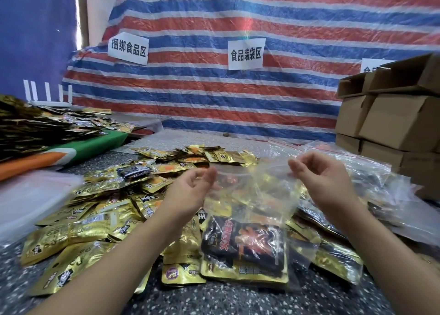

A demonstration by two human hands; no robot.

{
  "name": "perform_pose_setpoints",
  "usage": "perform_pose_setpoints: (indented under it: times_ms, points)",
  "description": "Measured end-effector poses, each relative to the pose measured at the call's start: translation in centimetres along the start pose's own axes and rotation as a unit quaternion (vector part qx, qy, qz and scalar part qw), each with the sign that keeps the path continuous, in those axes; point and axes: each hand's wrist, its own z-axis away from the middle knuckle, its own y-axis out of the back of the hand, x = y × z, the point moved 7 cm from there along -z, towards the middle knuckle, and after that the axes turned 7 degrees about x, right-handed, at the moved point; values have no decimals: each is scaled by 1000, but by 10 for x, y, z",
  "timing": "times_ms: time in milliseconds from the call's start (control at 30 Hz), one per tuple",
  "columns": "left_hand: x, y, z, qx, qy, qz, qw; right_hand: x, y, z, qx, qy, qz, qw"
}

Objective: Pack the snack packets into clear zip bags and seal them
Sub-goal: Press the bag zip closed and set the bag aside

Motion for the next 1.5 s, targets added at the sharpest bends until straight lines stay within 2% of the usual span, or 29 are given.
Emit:
perform_pose_setpoints:
  times_ms: [100,167,267,367,400,467,533,633,700,767,833,900,1033,1133,1200,1267,1367,1433,1500]
  points:
    - [-12,-17,6,-107,14,-65,992,26,-8,11,9,-137,-112,984]
    - [-15,-21,11,-145,-1,-115,983,34,-16,20,-17,-181,-129,975]
    - [-22,-23,13,-161,2,-194,968,41,-25,31,-76,-201,-42,976]
    - [-21,-26,14,-152,-53,-275,948,52,-23,38,-107,-205,85,969]
    - [-20,-26,14,-136,-57,-270,952,54,-20,39,-107,-203,115,967]
    - [-16,-21,12,-75,-13,-164,984,55,-14,40,-102,-201,127,966]
    - [-12,-12,7,-10,19,-42,999,51,-17,43,-114,-210,76,968]
    - [-10,-4,4,44,42,81,995,46,-33,53,-172,-257,-43,950]
    - [-13,-1,2,74,53,123,988,40,-41,61,-245,-274,-93,925]
    - [-16,1,2,98,70,154,981,34,-45,72,-327,-258,-73,906]
    - [-18,1,1,116,90,184,972,34,-50,82,-374,-221,15,901]
    - [-18,4,1,122,106,185,969,33,-56,82,-353,-168,94,916]
    - [-18,7,5,92,141,148,975,26,-59,76,-299,-125,61,944]
    - [-16,-2,8,25,164,110,980,28,-55,71,-262,-142,9,955]
    - [-16,-13,12,-36,180,125,975,31,-49,64,-186,-158,-7,970]
    - [-15,-21,14,-82,169,145,972,35,-44,60,-111,-176,-26,978]
    - [-15,-25,16,-114,140,149,972,42,-41,57,-53,-211,-51,975]
    - [-12,-24,16,-112,110,111,981,43,-41,57,-50,-216,-80,972]
    - [-10,-22,14,-87,87,92,988,41,-43,57,-88,-212,-127,965]
